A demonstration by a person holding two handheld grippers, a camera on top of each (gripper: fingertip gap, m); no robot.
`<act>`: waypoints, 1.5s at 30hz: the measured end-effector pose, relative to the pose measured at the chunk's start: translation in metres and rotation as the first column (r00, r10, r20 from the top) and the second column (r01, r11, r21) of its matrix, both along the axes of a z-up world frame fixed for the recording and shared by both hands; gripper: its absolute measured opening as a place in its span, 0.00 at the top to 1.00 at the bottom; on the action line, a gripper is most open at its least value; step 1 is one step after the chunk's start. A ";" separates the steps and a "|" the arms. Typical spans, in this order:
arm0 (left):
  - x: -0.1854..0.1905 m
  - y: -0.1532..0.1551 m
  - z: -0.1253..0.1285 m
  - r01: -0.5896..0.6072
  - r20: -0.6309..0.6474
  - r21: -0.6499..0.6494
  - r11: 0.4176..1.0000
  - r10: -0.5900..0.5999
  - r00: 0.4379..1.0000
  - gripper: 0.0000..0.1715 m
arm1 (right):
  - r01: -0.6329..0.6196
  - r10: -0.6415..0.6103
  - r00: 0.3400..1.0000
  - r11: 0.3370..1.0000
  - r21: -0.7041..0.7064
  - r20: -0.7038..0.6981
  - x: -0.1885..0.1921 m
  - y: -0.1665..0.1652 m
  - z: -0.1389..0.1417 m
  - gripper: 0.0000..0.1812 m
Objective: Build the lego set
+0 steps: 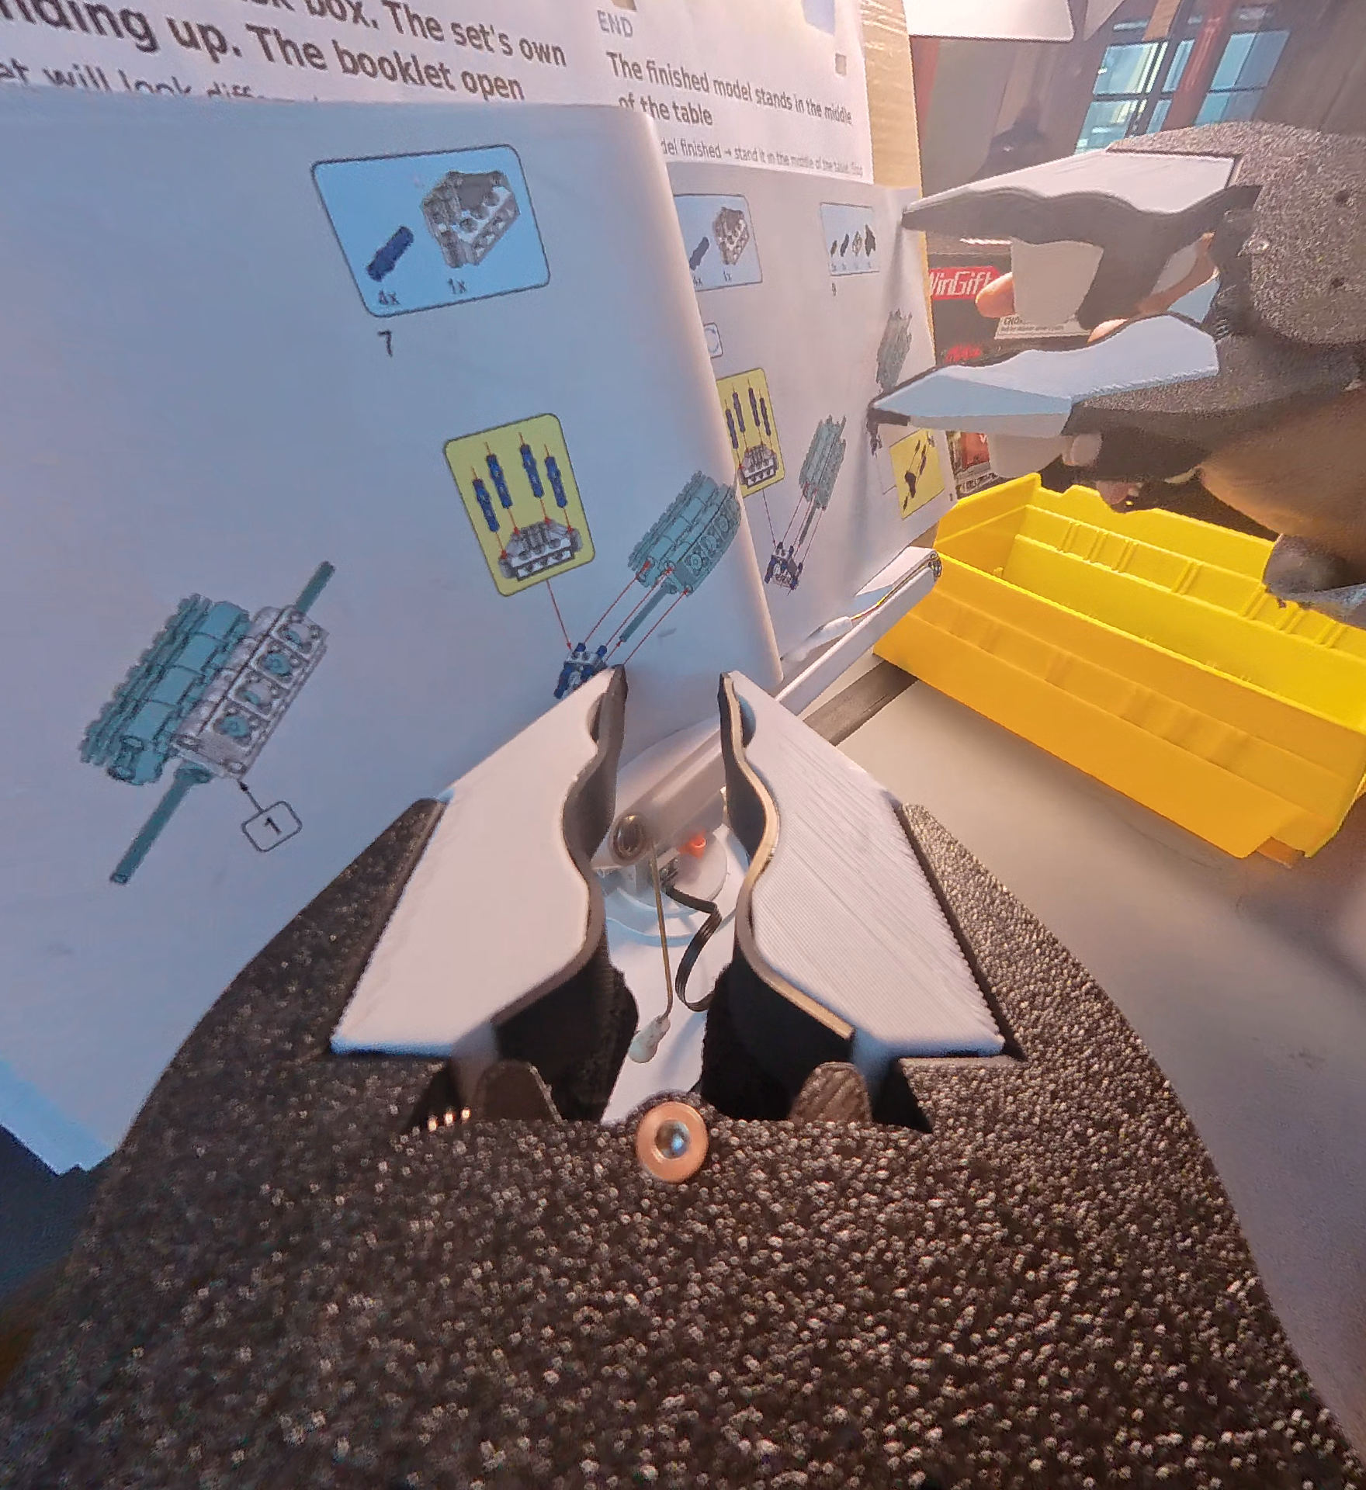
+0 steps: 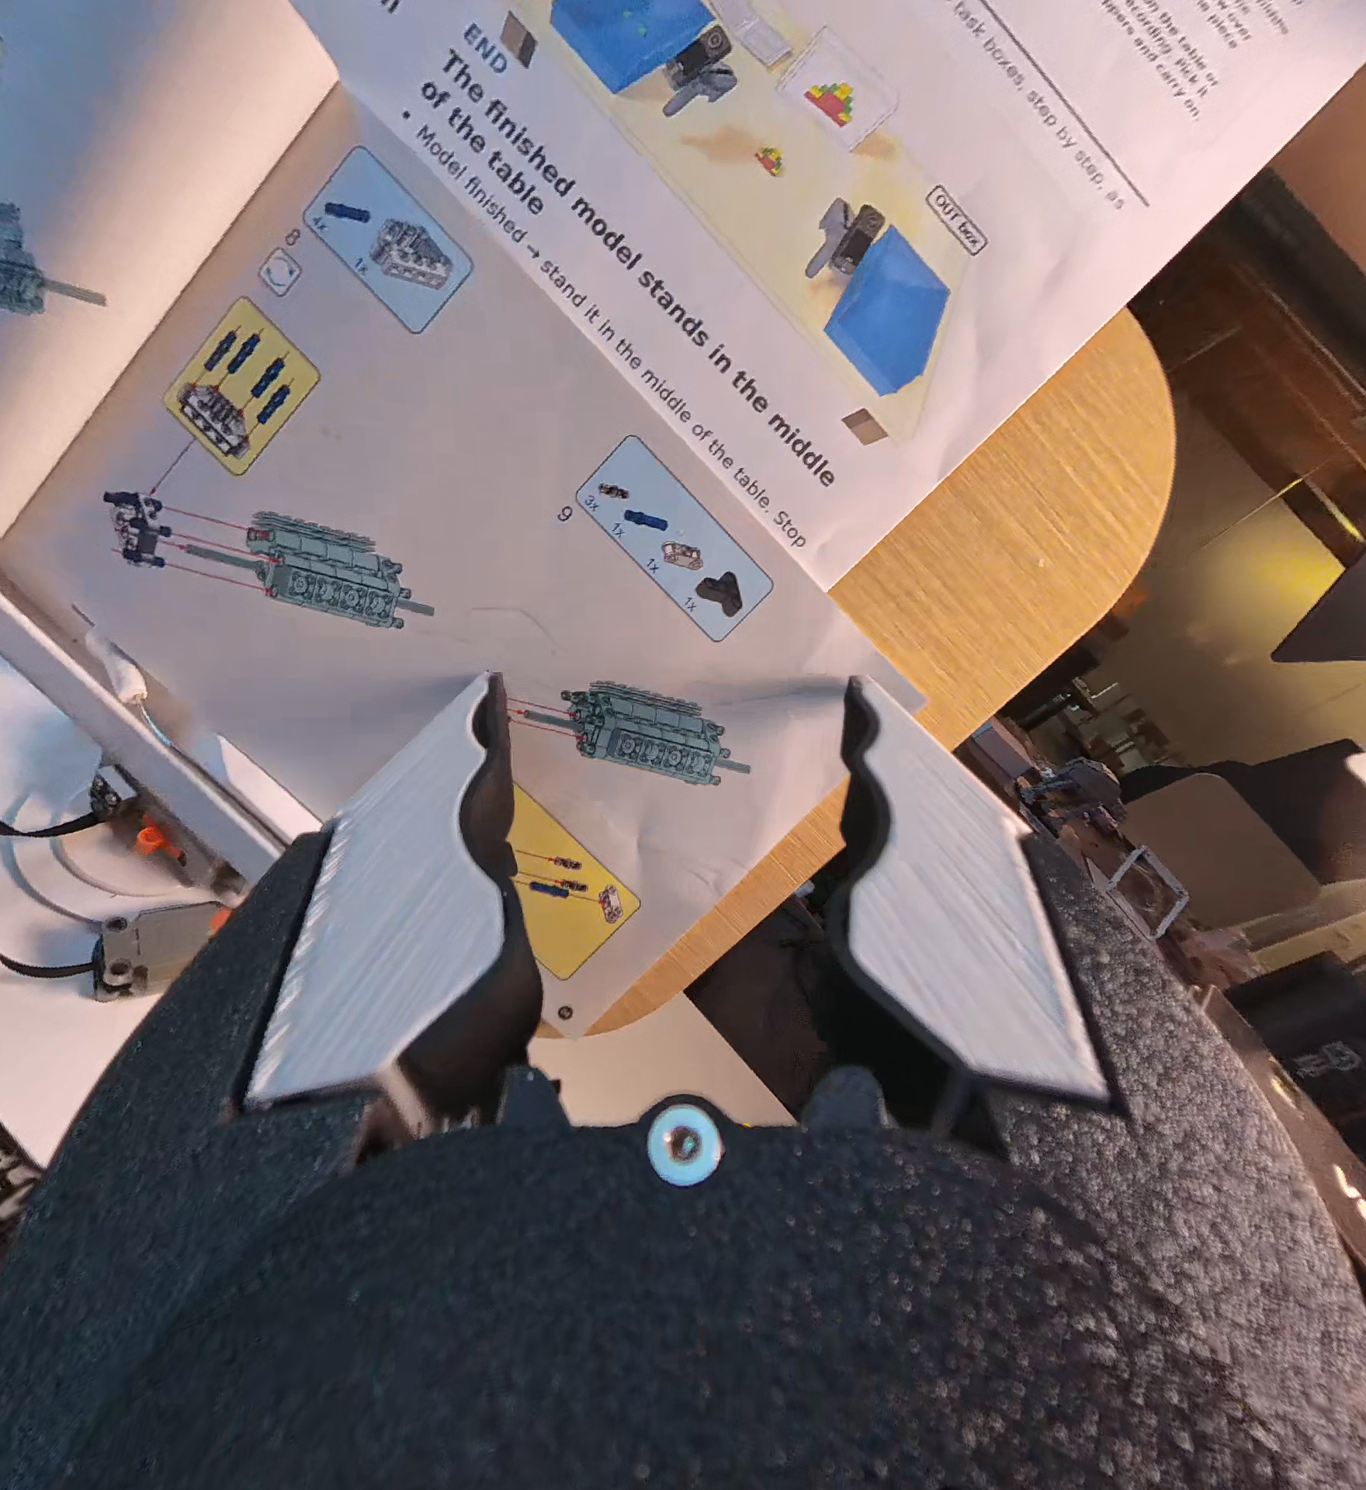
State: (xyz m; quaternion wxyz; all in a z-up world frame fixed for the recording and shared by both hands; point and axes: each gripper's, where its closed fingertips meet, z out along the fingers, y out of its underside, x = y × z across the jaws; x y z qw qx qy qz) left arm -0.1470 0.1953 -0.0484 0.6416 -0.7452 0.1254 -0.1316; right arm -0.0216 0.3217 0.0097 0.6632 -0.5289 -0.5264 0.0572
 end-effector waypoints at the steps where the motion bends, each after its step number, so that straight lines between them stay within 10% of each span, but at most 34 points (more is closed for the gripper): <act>1: 0.000 0.000 0.000 0.001 0.001 0.000 1.000 -0.001 1.000 0.88 | -0.007 0.007 1.000 1.000 -0.012 -0.026 -0.001 0.001 0.001 0.54; 5: 0.000 -0.001 0.000 0.013 0.013 -0.001 1.000 -0.013 1.000 0.90 | -0.022 0.020 0.998 0.999 -0.025 -0.052 -0.008 0.000 -0.005 0.50; 13: 0.001 -0.001 0.000 0.017 0.012 -0.001 1.000 -0.017 1.000 0.95 | -0.048 0.046 0.999 0.996 -0.069 -0.025 -0.011 -0.004 -0.017 0.73; 17: -0.001 0.000 0.000 0.011 0.020 -0.002 1.000 -0.011 1.000 0.96 | -0.027 0.014 0.997 0.988 -0.155 -0.082 -0.003 0.011 -0.009 0.44; 26: -0.004 0.002 0.000 0.013 0.030 -0.002 1.000 -0.013 0.999 0.98 | 0.060 -0.057 0.998 0.994 0.095 -0.030 0.000 0.003 -0.002 0.42; 30: -0.008 0.005 0.001 0.016 0.043 -0.003 1.000 -0.016 0.999 0.98 | -0.035 0.034 0.999 0.999 -0.029 -0.034 -0.011 -0.002 -0.011 0.42; 45: -0.011 0.006 0.001 0.017 0.047 -0.004 1.000 -0.017 0.999 1.00 | 0.001 0.000 1.000 0.996 0.092 -0.016 0.002 -0.025 -0.020 0.80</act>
